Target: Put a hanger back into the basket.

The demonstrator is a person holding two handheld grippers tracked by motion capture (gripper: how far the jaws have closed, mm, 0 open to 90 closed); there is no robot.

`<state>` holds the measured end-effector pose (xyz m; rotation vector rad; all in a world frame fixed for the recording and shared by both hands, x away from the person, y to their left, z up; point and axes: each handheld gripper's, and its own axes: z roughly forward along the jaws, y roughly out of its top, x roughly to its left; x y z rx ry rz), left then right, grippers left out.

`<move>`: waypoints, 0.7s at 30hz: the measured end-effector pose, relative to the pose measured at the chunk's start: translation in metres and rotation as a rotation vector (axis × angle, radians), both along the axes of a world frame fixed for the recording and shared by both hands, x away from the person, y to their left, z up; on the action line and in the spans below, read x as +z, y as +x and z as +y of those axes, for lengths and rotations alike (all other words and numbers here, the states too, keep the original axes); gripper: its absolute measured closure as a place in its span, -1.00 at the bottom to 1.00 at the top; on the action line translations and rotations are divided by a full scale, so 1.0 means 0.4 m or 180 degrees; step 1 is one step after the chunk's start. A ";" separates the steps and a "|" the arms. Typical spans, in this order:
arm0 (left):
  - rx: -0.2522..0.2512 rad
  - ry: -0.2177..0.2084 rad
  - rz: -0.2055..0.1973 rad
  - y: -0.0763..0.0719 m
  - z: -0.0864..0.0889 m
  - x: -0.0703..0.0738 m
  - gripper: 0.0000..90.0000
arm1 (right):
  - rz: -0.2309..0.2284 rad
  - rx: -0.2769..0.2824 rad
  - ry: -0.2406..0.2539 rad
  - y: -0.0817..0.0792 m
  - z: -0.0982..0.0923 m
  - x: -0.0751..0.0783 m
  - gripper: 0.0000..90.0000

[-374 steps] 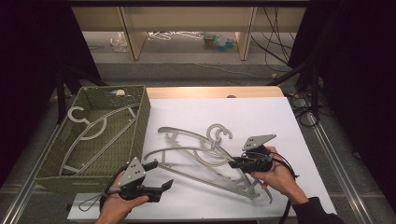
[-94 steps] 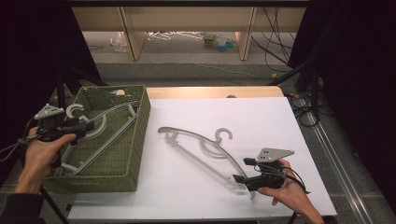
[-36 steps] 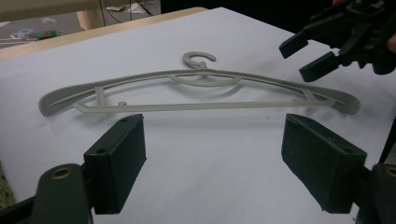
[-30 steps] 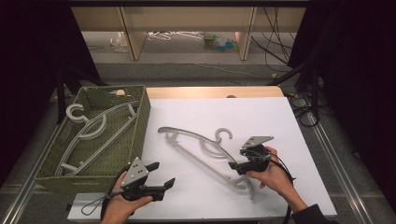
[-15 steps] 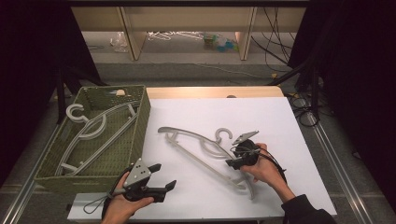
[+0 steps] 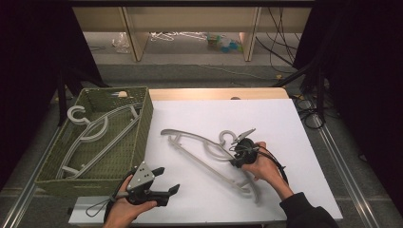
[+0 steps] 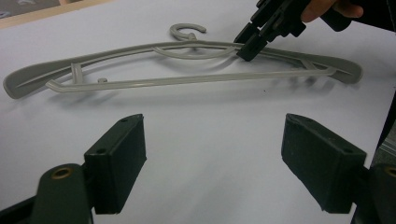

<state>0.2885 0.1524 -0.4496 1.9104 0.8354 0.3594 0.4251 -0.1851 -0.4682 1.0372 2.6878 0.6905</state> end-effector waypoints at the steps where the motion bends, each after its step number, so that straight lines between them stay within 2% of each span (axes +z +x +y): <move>1: 0.0001 -0.0002 -0.0001 0.000 0.000 0.000 -0.51 | 0.0000 0.0000 0.0000 0.000 0.000 0.000 0.49; 10: 0.0042 -0.0002 0.0005 0.002 0.006 -0.003 -0.50 | 0.0098 -0.0082 0.0015 0.015 -0.008 0.002 0.72; 15: 0.0034 0.0000 0.0010 0.002 0.004 -0.006 -0.50 | 0.0084 -0.0085 0.0004 0.015 -0.007 0.002 0.76; 21: 0.0044 0.0015 0.0021 0.006 0.008 -0.006 -0.49 | 0.0044 -0.0003 0.0015 0.015 -0.012 0.004 0.81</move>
